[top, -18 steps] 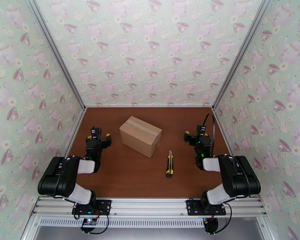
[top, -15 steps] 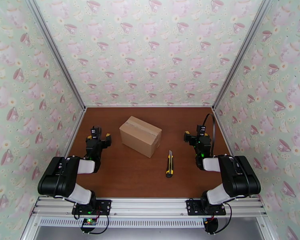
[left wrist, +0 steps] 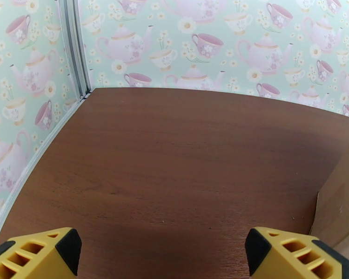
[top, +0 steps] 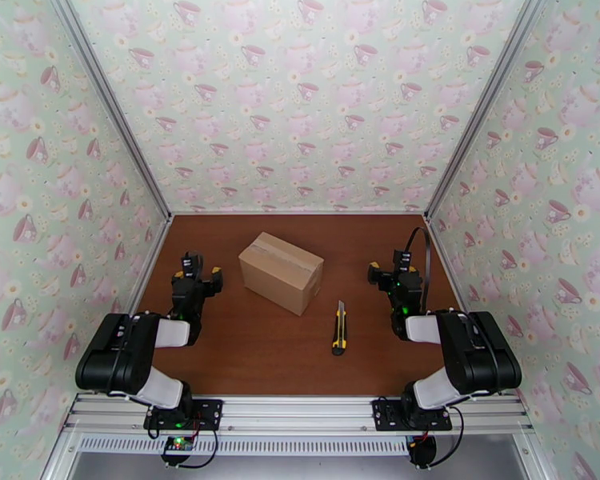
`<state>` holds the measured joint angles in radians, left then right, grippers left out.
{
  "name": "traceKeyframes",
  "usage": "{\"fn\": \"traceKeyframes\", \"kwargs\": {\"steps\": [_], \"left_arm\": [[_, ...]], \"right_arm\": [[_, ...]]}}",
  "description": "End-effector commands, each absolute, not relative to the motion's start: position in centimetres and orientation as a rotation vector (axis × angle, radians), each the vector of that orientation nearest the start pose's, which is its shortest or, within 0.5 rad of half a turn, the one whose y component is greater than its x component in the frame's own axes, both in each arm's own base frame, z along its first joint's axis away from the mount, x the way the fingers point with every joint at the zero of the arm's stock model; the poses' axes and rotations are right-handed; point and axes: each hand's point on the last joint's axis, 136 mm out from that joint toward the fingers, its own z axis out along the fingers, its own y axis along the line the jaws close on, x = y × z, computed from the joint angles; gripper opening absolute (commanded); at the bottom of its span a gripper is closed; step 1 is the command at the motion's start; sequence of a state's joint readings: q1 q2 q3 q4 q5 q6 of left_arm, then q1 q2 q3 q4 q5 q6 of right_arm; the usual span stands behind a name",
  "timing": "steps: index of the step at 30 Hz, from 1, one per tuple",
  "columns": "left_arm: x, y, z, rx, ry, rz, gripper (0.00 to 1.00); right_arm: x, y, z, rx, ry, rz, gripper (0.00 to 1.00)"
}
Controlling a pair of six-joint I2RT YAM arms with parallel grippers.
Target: Unpack the express box
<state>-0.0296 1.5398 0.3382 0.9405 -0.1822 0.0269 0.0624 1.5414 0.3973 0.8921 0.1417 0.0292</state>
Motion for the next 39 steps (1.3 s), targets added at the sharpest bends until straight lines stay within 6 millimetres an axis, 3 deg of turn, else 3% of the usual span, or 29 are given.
{"fn": "traceKeyframes", "kwargs": {"steps": [1,11,13,14,19,22,25,28,33,39], "left_arm": [[39.7,1.8,11.3,-0.067,1.81,0.158,1.0],[39.8,1.8,11.3,-0.065,1.818,0.158,1.0],[39.8,2.0,11.4,-0.077,1.815,0.164,0.96],[39.7,2.3,11.8,-0.093,1.811,0.173,0.94],[38.0,3.5,16.3,-0.194,1.767,0.29,0.83],[36.9,3.2,19.5,-0.283,1.718,0.2,0.81],[35.8,3.0,21.0,-0.413,1.757,0.106,0.77],[34.3,1.9,21.5,-0.479,1.82,-0.016,0.73],[32.0,-0.8,21.1,-0.45,1.925,-0.178,0.66],[29.2,-3.6,20.8,-0.432,2.038,-0.346,0.62]], "right_arm": [[40.6,0.4,11.5,0.052,1.826,-0.053,1.0],[40.6,0.4,11.5,0.053,1.827,-0.051,1.0],[40.6,0.4,11.6,0.053,1.825,-0.051,1.0],[40.7,0.3,12.0,0.06,1.815,-0.057,0.93],[39.8,-1.5,16.2,0.221,1.875,-0.115,0.9],[38.8,-0.8,19.1,0.251,1.863,-0.099,0.88],[37.7,1.0,20.2,0.239,1.9,-0.063,0.86],[36.2,3.1,19.7,0.235,1.98,-0.01,0.83],[33.2,7.6,17.6,0.145,2.103,0.028,0.82],[29.2,11.3,14.8,0.099,2.25,0.065,0.81]]}}
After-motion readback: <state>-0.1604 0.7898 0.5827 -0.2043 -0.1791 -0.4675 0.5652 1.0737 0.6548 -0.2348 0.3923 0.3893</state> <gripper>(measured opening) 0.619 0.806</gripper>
